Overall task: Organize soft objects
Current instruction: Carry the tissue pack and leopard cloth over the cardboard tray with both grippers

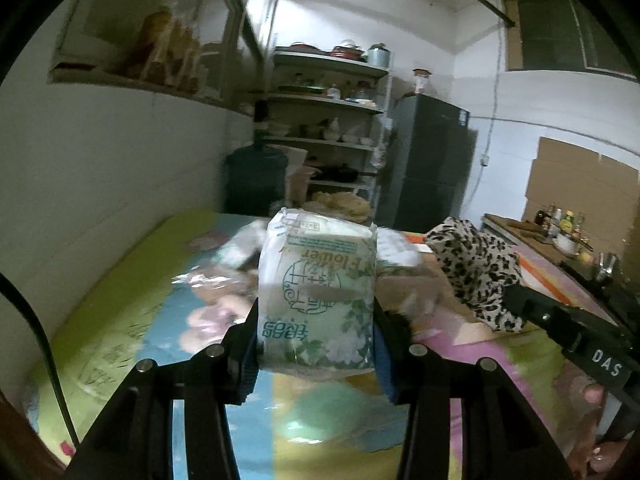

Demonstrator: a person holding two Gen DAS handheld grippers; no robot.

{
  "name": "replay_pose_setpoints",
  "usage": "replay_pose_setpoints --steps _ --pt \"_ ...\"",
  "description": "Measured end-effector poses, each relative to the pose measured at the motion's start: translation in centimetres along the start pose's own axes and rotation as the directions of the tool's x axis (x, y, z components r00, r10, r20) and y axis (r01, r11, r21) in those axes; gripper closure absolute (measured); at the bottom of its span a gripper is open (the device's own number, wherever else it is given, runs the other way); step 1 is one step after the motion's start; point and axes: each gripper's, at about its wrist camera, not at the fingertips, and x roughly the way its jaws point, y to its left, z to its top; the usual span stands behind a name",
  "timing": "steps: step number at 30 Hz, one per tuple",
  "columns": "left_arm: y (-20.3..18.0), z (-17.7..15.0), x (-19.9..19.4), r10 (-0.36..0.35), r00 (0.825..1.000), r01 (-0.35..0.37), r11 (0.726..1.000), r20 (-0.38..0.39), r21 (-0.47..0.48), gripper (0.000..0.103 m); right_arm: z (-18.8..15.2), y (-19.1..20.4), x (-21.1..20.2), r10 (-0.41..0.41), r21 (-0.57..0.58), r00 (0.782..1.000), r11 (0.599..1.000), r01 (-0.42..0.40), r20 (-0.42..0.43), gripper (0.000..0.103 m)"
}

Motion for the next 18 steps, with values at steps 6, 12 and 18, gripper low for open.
replay_pose_setpoints --steps 6,12,18 --pt "-3.7 1.0 0.8 -0.073 0.997 0.073 0.997 -0.001 0.035 0.057 0.7 -2.4 -1.6 -0.065 0.018 0.997 0.998 0.064 0.037 0.094" --pt "-7.6 1.6 2.1 -0.138 0.990 0.139 0.989 -0.018 0.058 0.057 1.4 -5.8 -3.6 -0.173 0.033 0.982 0.985 0.171 0.076 0.094" --pt "-11.4 1.5 4.0 -0.173 0.984 0.175 0.981 -0.040 0.078 0.058 1.8 -9.6 -5.0 -0.270 0.053 0.959 0.962 0.266 0.083 0.094"
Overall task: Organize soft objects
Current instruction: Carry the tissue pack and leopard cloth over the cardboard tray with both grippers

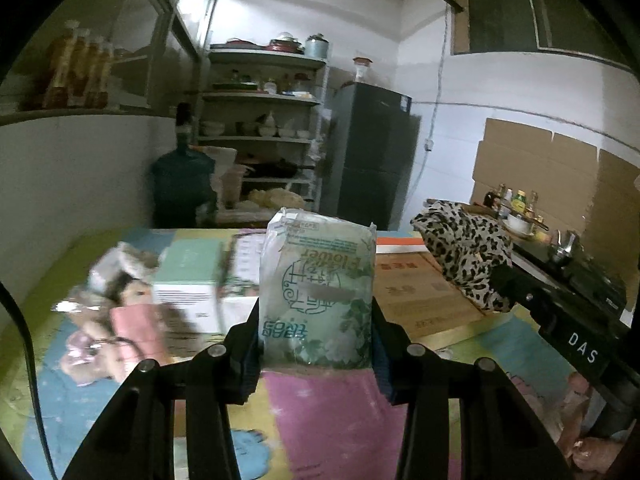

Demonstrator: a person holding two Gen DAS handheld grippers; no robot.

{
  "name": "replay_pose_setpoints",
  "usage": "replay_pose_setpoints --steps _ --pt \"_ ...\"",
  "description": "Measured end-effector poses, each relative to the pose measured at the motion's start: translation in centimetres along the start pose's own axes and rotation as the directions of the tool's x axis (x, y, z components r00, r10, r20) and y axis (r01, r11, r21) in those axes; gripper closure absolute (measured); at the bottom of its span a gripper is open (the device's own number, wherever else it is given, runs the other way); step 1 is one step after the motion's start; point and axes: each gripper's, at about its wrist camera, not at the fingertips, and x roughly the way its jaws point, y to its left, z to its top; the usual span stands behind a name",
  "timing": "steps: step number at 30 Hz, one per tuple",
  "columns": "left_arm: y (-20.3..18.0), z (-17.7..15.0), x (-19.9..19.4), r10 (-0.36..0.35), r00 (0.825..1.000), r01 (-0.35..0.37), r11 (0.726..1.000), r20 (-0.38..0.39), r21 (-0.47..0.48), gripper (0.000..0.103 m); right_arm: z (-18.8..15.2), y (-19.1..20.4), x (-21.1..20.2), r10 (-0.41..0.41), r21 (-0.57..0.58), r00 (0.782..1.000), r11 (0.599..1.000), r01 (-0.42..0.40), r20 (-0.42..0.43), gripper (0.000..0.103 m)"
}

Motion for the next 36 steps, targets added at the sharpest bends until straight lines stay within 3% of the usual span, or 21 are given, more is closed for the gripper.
replay_pose_setpoints --steps 7,18,27,36 --pt "-3.9 0.1 3.8 -0.045 0.998 0.046 0.999 -0.051 0.017 0.058 0.6 -4.6 0.2 -0.058 0.015 0.998 0.998 0.058 -0.015 0.094" --pt "-8.0 0.6 8.9 -0.099 0.988 0.101 0.995 -0.121 0.011 0.058 0.8 -11.0 3.8 -0.083 0.089 0.988 0.992 0.095 -0.127 0.094" --pt "-9.9 0.3 12.9 -0.099 0.977 0.100 0.995 -0.191 -0.006 0.059 0.5 -13.5 7.0 -0.074 0.098 0.977 0.991 0.095 -0.201 0.094" --pt "-10.4 0.0 15.4 -0.092 0.959 0.090 0.996 -0.266 -0.021 0.059 0.3 -13.5 9.1 -0.077 0.082 0.968 0.992 0.099 -0.241 0.094"
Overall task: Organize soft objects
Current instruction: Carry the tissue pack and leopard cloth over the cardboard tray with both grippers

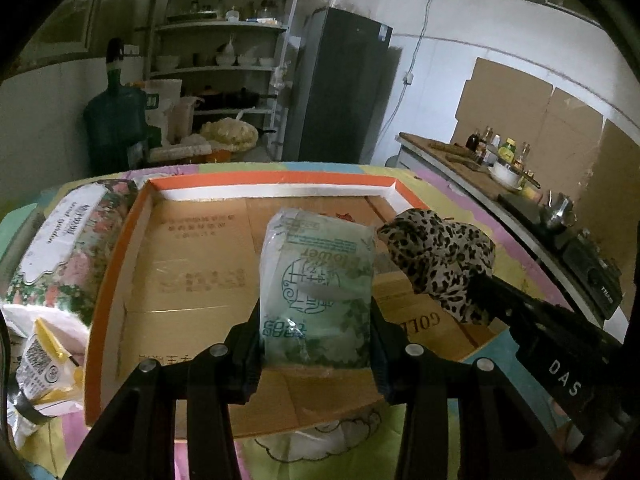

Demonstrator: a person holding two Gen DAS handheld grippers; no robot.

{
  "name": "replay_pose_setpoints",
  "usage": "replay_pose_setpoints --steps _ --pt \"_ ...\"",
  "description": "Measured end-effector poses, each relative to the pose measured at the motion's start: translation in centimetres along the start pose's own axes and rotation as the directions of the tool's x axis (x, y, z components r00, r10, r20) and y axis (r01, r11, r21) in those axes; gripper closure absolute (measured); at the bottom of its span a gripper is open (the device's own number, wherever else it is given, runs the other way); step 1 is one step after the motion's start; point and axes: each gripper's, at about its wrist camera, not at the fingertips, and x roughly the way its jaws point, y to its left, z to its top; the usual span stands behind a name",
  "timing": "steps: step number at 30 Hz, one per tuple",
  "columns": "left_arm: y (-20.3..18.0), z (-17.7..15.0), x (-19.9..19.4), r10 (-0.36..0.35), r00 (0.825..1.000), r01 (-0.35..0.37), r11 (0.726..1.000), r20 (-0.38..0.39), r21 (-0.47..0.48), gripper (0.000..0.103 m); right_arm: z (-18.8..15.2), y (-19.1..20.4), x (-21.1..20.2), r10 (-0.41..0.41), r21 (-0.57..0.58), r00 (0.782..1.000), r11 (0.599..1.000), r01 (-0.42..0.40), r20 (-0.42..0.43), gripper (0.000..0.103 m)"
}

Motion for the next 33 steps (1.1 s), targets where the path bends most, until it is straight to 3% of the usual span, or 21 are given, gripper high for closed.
replay_pose_setpoints --steps 16,23,27,33 --pt "-0.7 0.1 2.6 0.024 0.993 -0.023 1.000 -0.112 0.009 0.058 -0.2 -0.2 1.8 -0.003 -0.002 0.998 1.000 0.003 -0.059 0.093" --pt "-1.0 0.1 2.7 0.026 0.992 -0.024 1.000 -0.120 0.019 0.055 -0.4 -0.3 2.0 -0.005 0.000 0.997 1.000 0.005 -0.074 0.091" --pt "-1.2 0.1 2.7 0.024 0.992 -0.022 1.000 -0.120 0.020 0.045 -0.5 -0.3 2.0 -0.005 -0.001 0.997 1.000 0.005 -0.076 0.091" --pt "-1.5 -0.1 2.5 0.006 0.992 -0.003 1.000 -0.126 0.025 0.032 -0.7 -0.4 1.9 -0.012 -0.003 0.998 1.000 0.012 -0.064 0.078"
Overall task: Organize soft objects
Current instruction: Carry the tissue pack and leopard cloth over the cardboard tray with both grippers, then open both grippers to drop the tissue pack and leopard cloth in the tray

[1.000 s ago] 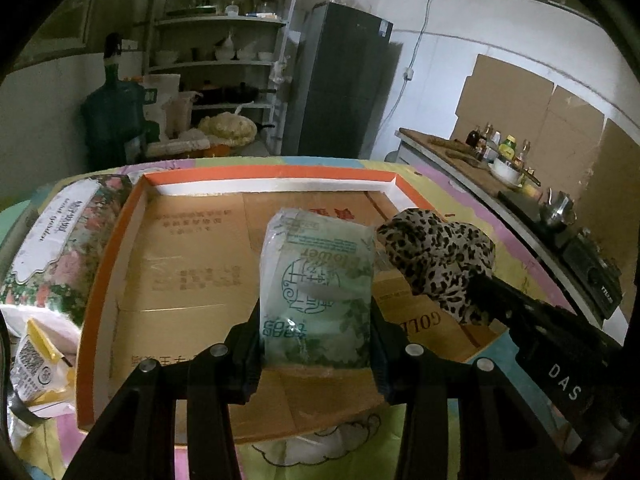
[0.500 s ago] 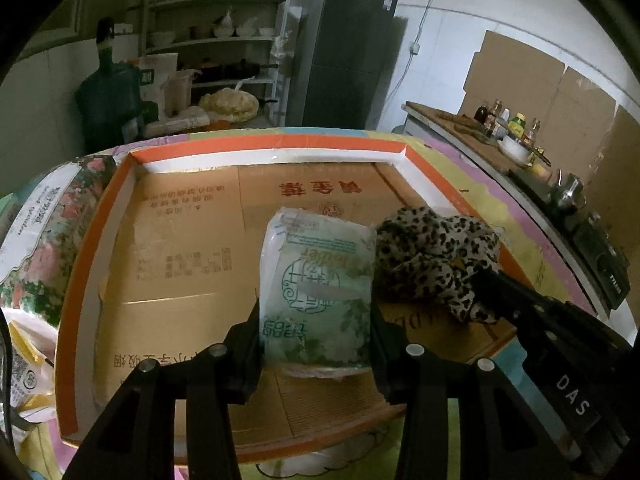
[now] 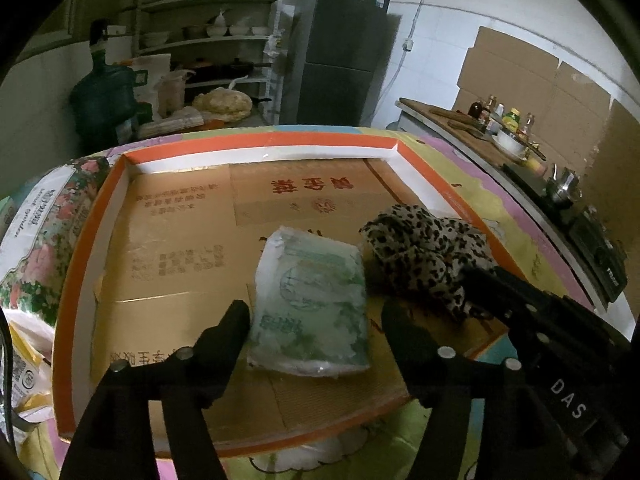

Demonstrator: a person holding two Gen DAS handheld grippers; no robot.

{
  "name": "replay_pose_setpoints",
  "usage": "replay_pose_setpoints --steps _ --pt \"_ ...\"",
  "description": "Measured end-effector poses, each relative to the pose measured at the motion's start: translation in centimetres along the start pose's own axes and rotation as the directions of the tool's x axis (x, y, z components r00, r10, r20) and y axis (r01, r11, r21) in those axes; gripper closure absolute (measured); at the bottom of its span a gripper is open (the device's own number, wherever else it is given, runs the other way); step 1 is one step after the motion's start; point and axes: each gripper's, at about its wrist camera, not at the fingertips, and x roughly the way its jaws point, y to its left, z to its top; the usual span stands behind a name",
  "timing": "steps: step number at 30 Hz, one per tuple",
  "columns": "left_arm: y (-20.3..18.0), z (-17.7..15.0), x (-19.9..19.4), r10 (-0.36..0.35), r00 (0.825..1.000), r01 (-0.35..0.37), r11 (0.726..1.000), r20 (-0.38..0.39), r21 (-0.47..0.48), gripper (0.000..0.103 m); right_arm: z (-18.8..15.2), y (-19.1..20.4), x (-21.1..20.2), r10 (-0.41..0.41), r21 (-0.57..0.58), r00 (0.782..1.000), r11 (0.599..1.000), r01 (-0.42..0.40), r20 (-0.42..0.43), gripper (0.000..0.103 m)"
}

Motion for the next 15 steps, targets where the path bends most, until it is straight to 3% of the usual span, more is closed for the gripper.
replay_pose_setpoints --steps 3,15 --pt "0.0 -0.1 -0.4 -0.009 1.000 0.009 1.000 0.010 0.002 0.027 -0.1 -0.2 -0.1 -0.001 -0.001 1.000 1.000 0.001 0.003 0.076" --pt "0.5 -0.2 -2.5 -0.026 0.997 0.024 1.000 0.079 0.018 0.019 -0.4 -0.9 -2.1 -0.011 0.023 0.999 1.000 0.010 0.038 0.050"
